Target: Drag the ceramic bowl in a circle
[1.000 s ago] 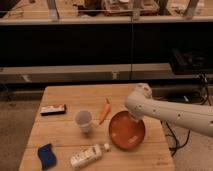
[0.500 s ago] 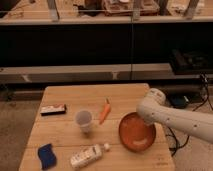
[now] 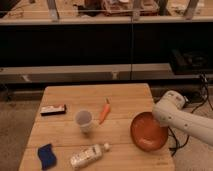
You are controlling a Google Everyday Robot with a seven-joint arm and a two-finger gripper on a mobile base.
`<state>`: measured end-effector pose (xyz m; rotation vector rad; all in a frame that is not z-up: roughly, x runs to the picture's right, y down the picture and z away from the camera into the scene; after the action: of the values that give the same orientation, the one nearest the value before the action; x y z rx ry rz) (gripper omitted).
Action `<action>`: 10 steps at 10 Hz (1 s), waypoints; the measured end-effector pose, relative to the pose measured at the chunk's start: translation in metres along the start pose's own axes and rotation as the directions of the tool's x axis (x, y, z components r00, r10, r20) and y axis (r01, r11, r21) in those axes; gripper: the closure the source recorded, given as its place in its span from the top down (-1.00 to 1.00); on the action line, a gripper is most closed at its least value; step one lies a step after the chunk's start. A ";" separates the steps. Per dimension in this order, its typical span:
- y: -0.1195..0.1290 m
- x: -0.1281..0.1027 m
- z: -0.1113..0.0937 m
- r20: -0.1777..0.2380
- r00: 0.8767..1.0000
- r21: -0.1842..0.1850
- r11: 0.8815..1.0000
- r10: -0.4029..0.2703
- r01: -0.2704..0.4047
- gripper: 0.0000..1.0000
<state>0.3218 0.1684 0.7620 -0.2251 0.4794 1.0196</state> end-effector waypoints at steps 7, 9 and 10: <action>-0.015 -0.148 0.032 0.120 0.983 -0.052 0.988 -0.138 0.145 -1.00; 0.014 -0.180 0.033 0.158 0.965 -0.112 0.967 -0.210 0.229 -1.00; 0.045 -0.197 0.030 0.186 0.946 -0.183 0.936 -0.266 0.299 -1.00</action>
<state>0.2062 0.0536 0.8849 -0.3870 0.1853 0.7956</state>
